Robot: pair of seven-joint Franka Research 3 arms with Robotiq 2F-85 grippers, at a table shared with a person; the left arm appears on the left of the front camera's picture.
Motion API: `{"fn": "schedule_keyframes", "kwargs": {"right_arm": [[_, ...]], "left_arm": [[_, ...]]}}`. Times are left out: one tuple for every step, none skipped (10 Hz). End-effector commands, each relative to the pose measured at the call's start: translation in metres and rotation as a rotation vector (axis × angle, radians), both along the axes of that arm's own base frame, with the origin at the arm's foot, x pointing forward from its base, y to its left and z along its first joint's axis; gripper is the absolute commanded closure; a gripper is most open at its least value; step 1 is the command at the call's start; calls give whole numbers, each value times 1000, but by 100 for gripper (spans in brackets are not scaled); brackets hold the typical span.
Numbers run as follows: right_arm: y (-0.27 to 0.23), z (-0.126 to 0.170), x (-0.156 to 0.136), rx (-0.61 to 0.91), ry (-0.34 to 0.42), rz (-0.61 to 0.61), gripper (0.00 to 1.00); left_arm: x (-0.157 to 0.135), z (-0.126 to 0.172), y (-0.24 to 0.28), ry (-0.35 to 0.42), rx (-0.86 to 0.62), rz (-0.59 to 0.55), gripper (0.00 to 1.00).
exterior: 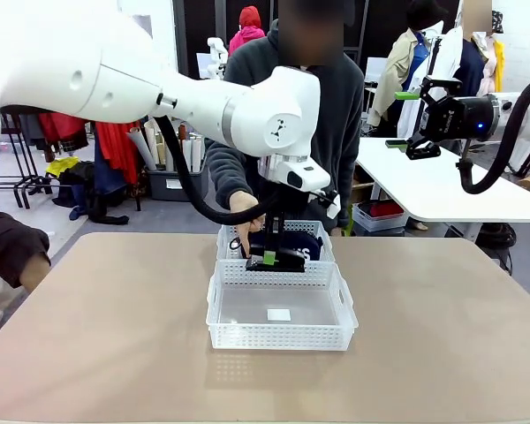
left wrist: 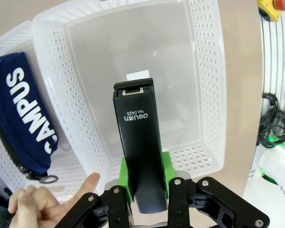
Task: Distribute items into two baskets.
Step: Place the picked Stapler into the Organizing basket as instructed by the person.
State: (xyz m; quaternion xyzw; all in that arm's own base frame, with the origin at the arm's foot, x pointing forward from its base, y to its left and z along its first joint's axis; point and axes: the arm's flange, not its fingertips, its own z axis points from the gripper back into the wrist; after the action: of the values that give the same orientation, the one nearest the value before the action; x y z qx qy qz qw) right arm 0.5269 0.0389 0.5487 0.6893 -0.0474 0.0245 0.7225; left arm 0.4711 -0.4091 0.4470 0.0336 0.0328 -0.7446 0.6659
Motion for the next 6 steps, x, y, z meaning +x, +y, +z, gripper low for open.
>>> {"fn": "schedule_keyframes", "kwargs": {"right_arm": [[1, 2, -1, 2, -1, 0, 0], [1, 2, -1, 2, -1, 0, 0], [1, 2, -1, 2, -1, 0, 0], [1, 2, -1, 2, -1, 0, 0], [1, 2, -1, 2, -1, 0, 0], [1, 2, -1, 2, -1, 0, 0]], "left_arm": [[5, -24, 3, -2, 0, -40, 100], [7, -38, 2, 20, -27, -14, 100], [9, -50, 2, 28, -30, 9, 100], [9, -62, 1, 36, -22, 25, 100], [10, -72, 0, 48, -31, 29, 100], [11, -80, -1, 57, -33, 28, 100]]}}
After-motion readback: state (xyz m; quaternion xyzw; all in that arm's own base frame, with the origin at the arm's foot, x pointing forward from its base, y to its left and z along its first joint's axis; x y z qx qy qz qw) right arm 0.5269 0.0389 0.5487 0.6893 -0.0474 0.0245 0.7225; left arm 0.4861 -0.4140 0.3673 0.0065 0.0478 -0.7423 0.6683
